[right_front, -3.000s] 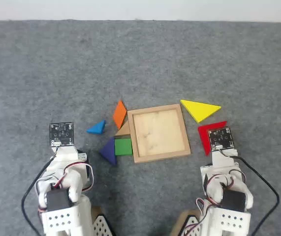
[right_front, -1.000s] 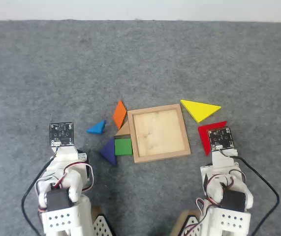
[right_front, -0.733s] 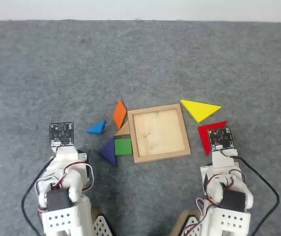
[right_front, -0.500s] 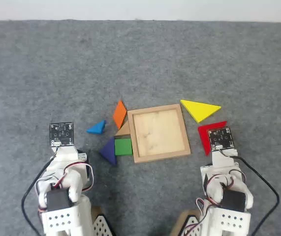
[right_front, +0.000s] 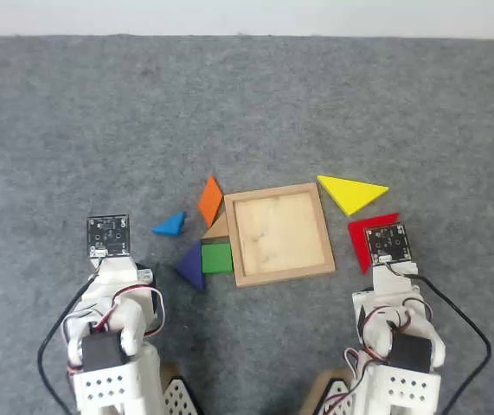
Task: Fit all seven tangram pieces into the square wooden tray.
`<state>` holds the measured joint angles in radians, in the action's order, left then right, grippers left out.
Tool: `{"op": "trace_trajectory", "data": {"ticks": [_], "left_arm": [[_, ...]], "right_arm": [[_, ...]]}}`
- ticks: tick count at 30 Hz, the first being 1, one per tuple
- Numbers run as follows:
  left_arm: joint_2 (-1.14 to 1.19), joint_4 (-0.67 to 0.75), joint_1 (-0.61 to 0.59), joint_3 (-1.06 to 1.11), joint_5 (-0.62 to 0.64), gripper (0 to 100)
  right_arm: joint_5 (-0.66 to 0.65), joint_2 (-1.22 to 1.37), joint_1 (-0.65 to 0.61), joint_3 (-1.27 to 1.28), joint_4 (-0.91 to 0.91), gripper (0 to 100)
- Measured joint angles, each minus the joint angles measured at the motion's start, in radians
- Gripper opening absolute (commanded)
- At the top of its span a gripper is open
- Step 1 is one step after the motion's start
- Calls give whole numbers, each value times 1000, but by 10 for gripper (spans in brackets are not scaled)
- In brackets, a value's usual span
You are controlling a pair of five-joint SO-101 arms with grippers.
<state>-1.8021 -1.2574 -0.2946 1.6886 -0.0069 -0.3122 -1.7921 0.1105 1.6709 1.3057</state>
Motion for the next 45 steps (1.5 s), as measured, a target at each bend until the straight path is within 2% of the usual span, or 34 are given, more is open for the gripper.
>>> {"op": "trace_trajectory", "data": {"ticks": [10, 14, 16, 21, 25, 30, 40, 45], "left_arm": [[0, 0, 0, 0, 0, 36], [0, 0, 0, 0, 0, 36], [0, 0, 0, 0, 0, 36], [0, 0, 0, 0, 0, 36], [0, 0, 0, 0, 0, 36], [0, 0, 0, 0, 0, 36], [0, 0, 0, 0, 0, 36], [0, 0, 0, 0, 0, 36]], "right_arm": [[0, 0, 0, 0, 0, 35], [-5, 0, 37, -2, -8, 37], [-57, 0, 80, -17, -44, 37], [-285, -2, 238, -221, -84, 37], [-338, -8, 273, -410, -37, 39], [-333, 178, 181, -555, -9, 39], [-46, 1085, -110, -881, -15, 38], [44, 1221, -155, -899, -66, 38]]}}
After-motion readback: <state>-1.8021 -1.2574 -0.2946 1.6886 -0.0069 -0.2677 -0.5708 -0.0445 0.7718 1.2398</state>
